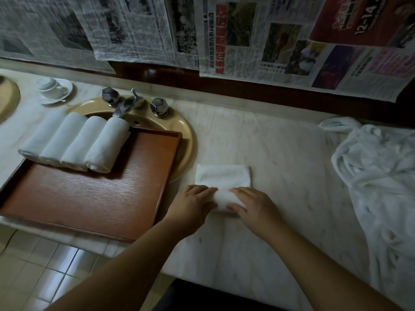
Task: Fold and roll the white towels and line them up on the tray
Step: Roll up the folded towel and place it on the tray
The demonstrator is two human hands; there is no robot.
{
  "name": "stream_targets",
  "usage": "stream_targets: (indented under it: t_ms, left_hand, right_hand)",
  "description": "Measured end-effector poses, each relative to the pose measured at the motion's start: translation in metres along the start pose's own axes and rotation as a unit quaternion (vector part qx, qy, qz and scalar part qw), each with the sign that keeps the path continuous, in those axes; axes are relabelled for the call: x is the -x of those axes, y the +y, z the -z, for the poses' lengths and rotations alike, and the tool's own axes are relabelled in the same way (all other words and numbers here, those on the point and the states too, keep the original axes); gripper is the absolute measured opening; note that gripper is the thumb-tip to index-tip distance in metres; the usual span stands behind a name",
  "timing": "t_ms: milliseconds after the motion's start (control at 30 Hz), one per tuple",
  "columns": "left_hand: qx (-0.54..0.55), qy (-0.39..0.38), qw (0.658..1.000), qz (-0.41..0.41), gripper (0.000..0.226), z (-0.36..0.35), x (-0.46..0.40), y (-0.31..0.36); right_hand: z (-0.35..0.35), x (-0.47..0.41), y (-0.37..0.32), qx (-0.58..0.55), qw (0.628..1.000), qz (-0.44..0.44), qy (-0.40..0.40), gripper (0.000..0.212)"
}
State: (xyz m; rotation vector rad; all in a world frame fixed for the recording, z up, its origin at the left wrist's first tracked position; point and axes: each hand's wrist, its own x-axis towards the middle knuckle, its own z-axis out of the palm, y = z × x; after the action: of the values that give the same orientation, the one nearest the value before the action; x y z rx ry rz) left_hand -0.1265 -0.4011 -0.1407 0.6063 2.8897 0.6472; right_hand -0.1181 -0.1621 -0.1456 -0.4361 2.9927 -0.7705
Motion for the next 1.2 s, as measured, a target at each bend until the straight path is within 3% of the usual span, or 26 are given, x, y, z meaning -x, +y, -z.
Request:
stream_targets:
  t_ms: [300,467,567,667,767,833,900,1000,1100,1200]
  left_hand:
    - [0.152,-0.059,0.977,0.134,0.04,0.008,0.013,0.003]
    - [0.294,0.021,0.936,0.192,0.023,0.0,0.023,0.012]
    - [0.255,0.077,0.945,0.191,0.009,-0.004,0.029,0.016]
    - [0.088,0.139,0.979,0.121,0.017,-0.014,0.038,0.014]
    - [0.004,0.182,0.983,0.033,0.021,-0.02,0.046,0.013]
    - [0.006,0.179,0.984,0.024,0.027,-0.019,0.051,0.012]
    - [0.01,0.158,0.987,0.029,0.036,-0.017,0.055,0.006]
    - [0.009,0.105,0.994,0.026,0.05,-0.013,0.06,0.0]
    - [0.029,0.078,0.996,0.037,0.053,-0.012,0.063,-0.001]
    - [0.074,0.071,0.991,0.082,0.051,-0.017,0.06,0.002]
  right_hand:
    - [0.006,-0.009,0.003,-0.173,0.964,-0.138,-0.148,0.041]
    - [0.014,-0.007,-0.004,-0.266,0.928,-0.227,-0.131,0.041]
    - [0.008,-0.004,-0.004,-0.219,0.954,-0.2,-0.032,0.038]
    - [-0.009,0.014,-0.002,-0.082,0.99,-0.054,0.1,0.041]
    - [-0.021,0.034,-0.003,-0.031,0.983,0.019,0.181,0.04]
    - [-0.025,0.037,-0.001,-0.03,0.977,0.039,0.21,0.032]
    - [-0.024,0.038,0.005,-0.049,0.976,0.062,0.203,0.028]
    - [-0.015,0.047,0.018,-0.088,0.985,0.068,0.131,0.038]
    - [-0.008,0.051,0.027,-0.113,0.99,0.056,0.059,0.053]
    - [-0.002,0.044,0.026,-0.162,0.986,0.029,0.021,0.055]
